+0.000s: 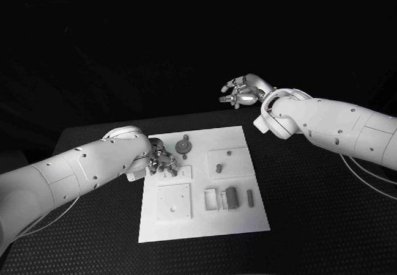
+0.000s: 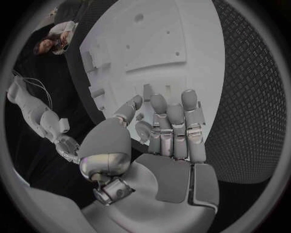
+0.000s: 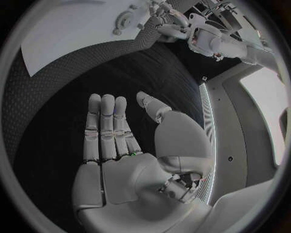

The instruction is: Assemble the parts on the task board

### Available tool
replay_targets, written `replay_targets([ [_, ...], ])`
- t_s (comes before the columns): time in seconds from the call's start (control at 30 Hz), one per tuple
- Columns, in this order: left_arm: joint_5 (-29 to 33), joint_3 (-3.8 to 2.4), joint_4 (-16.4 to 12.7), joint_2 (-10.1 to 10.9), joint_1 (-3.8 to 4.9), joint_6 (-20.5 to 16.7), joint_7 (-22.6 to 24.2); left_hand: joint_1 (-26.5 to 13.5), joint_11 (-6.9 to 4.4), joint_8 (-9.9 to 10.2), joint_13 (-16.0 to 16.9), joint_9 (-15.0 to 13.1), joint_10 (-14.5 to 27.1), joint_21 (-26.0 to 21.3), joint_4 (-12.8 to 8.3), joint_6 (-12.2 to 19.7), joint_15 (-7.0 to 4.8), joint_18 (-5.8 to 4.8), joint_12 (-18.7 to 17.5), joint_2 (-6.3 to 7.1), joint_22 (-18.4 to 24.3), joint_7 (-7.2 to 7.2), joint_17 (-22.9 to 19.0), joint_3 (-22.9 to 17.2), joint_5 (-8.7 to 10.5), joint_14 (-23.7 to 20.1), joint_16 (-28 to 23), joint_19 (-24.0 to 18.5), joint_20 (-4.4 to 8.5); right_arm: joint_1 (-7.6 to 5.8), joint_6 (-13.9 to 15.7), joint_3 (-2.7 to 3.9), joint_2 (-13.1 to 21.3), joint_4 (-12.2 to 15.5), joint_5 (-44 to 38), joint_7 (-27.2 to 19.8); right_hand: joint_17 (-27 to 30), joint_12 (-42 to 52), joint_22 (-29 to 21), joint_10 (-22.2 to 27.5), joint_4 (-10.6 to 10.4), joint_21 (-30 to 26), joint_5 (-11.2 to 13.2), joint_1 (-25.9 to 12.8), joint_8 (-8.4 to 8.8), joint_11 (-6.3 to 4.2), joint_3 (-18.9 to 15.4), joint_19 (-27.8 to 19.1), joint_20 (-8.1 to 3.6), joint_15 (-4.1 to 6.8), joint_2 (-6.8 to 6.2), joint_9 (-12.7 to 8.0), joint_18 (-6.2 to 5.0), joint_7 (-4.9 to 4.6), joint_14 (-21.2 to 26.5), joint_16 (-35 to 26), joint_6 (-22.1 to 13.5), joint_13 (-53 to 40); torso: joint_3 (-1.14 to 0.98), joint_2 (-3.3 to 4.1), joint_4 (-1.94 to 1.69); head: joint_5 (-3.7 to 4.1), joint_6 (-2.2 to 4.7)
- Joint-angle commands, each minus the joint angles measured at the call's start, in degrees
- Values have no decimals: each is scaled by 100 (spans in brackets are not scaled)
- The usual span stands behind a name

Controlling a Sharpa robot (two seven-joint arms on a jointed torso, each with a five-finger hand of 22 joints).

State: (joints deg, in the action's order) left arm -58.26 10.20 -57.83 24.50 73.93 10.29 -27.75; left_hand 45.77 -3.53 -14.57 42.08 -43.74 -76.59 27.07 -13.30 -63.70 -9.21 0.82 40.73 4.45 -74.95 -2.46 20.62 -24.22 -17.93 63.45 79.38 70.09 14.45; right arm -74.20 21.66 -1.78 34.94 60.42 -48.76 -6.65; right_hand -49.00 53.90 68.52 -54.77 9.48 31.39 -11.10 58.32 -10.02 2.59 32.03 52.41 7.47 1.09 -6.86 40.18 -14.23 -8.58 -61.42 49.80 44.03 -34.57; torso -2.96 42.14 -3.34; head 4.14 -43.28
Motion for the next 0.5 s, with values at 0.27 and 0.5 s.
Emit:
replay_targets([
  [0.27,85,3,128,-106,10,367,58,-80,20,65,5,27,83,1,-7,72,27,-60,-25,-42,-125,-58,-3,-24,82,-79,-13,-82,2,2,-80,3,-17,-6,-8,-34,-12,37,12,640,-39,-29,24,-45,-33,216,6,47,2,3,6,-9,-77,-226,-55,-39,271,11,3,-1,-4,8,-11],
  [0.5,124,4,131,-116,10,309,61,66,30,86,14,37,92,18,-103,93,36,-50,-14,-168,-130,-70,0,-140,83,-91,0,-90,-9,2,-81,3,-16,1,-8,-34,-15,39,13,640,-41,-30,24,-46,-33,216,5,47,1,3,7,-10,-77,-226,-56,-41,271,14,5,-2,-3,11,-8],
])
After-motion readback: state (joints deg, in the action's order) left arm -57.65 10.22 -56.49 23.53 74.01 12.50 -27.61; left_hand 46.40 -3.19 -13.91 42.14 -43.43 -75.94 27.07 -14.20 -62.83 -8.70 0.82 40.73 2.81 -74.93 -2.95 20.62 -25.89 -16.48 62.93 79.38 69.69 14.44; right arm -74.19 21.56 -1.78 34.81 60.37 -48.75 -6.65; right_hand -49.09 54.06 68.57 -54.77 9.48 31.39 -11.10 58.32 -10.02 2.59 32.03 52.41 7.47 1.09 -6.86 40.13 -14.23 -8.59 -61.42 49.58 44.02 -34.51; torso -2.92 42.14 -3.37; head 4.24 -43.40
